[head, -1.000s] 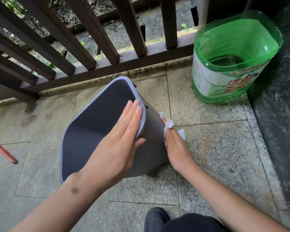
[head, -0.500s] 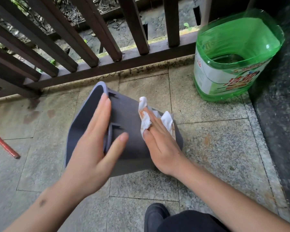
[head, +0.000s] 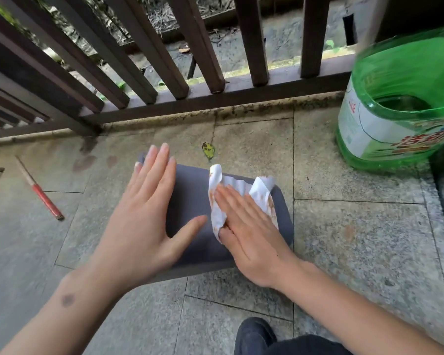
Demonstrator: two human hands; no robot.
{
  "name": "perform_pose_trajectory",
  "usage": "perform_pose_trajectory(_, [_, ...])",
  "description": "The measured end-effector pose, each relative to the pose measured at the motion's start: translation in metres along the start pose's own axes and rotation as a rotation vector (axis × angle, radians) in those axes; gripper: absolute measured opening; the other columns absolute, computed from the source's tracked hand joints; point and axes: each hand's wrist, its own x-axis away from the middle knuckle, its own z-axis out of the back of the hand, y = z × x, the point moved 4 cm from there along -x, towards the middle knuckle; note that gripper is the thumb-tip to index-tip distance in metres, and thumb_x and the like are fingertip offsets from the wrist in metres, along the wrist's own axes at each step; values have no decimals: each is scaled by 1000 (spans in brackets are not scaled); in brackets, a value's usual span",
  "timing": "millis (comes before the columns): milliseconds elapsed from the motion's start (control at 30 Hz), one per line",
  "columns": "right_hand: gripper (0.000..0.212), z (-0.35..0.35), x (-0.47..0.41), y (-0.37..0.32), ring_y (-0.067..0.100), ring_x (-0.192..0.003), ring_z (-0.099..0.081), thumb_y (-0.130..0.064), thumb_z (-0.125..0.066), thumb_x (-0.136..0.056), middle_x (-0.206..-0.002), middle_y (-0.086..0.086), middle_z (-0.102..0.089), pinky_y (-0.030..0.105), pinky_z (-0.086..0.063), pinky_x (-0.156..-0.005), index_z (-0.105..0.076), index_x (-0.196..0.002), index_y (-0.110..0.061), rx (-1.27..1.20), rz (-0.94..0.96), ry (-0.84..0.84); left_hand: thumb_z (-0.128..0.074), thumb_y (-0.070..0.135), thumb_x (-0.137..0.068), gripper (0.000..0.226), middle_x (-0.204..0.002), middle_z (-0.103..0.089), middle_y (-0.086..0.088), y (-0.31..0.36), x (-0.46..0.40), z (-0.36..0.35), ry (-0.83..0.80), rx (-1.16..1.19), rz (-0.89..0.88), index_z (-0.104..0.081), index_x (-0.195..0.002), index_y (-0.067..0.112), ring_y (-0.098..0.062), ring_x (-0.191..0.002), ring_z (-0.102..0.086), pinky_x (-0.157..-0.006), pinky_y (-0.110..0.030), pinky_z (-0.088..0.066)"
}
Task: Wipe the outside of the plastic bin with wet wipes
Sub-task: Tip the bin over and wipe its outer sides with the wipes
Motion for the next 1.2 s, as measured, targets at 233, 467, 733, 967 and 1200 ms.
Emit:
perform_pose_trajectory(233, [63, 6, 18, 56, 0, -155, 1, -54, -10, -104, -167, -15, -5, 34, -3, -126, -10, -160, -26, 30, -201, 95, -35, 27, -98, 59, -164, -13, 5, -14, 2, 1, 88, 317, 156, -25, -154, 10, -4, -151, 0, -122, -30, -3])
perform_pose_trajectory(467, [63, 10, 13, 32, 7, -156, 2, -42, -15, -104, -167, -7, -3, 41, -8, -126, -16, -160, -13, -11, -293, 86, -23, 43, -101, 58, -162, -17, 16, -2, -17, 0, 151, 480, 290, -28, -154, 20, 16, -143, -8, -116, -9, -3])
perform_pose_trajectory(733, [57, 18, -54, -76, 16, -155, -19, -25, -47, -102, -164, 3, -31, 43, -21, -124, -30, -155, -13, -132, 202, 16, -20, 57, -94, 75, -162, -17, 7, 13, -25, -6, 128, 350, 263, -22, -155, 15, 1, -150, -5, -118, -15, 0])
perform_pose_trajectory(967, [60, 18, -9, 26, 10, -155, -16, -40, -20, -104, -166, -3, -26, 46, -19, -124, -24, -159, -17, 28, -54, -5, -28, 47, -98, 62, -158, -24, 16, -17, -17, -4, 196, 434, 390, -31, -153, 18, 14, -143, -12, -111, -2, -3])
perform_pose_trajectory(1200, [63, 23, -10, 34, 6, -155, -12, -42, -14, -102, -167, -6, -24, 42, -17, -125, -27, -158, -18, -8, -218, 68, -35, 33, -105, 50, -150, -22, 24, -18, -23, -3, 219, 469, 415, -32, -153, 20, 17, -139, -13, -103, 5, -3])
